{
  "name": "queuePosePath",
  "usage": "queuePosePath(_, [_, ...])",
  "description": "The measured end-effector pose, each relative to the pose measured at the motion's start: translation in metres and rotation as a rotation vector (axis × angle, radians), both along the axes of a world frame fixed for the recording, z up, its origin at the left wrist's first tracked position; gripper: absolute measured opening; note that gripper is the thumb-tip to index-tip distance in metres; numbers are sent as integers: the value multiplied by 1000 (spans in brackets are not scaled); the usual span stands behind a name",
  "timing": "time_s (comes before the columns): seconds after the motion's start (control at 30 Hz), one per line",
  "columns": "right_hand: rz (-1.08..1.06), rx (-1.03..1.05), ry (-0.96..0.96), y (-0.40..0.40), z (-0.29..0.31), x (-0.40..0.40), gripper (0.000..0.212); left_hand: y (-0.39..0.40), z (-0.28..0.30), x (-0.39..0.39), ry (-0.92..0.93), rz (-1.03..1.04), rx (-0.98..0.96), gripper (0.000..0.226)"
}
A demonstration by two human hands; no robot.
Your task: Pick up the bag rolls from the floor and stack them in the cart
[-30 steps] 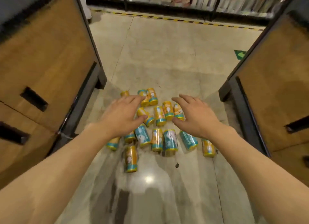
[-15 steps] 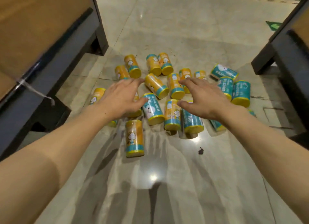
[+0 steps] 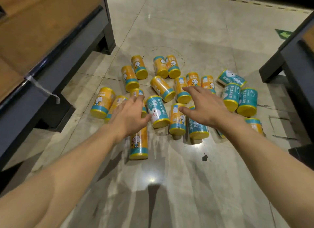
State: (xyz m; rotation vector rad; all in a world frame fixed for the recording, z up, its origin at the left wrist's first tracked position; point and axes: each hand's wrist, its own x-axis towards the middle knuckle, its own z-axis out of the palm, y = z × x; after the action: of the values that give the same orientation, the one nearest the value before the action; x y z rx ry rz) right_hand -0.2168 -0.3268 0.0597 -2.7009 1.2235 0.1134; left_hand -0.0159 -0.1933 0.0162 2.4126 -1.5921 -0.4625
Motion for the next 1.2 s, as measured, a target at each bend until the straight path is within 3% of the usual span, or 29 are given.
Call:
queuePosePath(0.23, [0,32,29,1,-12,5,75,22,-65,-18,208,304,212,76])
queuePosePath(0.53, [-25,111,18,-1,-41,6,77,13,-113,-34,399,578,239,111])
queuePosePath(0.7, [-53,141,-10,-5,-50,8,77,9,-121,-28,442,620,249,98])
queuePosePath(0.8, [-82,170,-2,-5,-55,10,78,9,-117,-23,507,632,179,90])
queuePosePath(0.97, [-135,205,9,-9,-63,16,78,-6,-79,-11,644,496,-173,74])
queuePosePath(1.2, [-521,427,-169,-11,-95,46,68,-24,-42,12,635,468,-248,102])
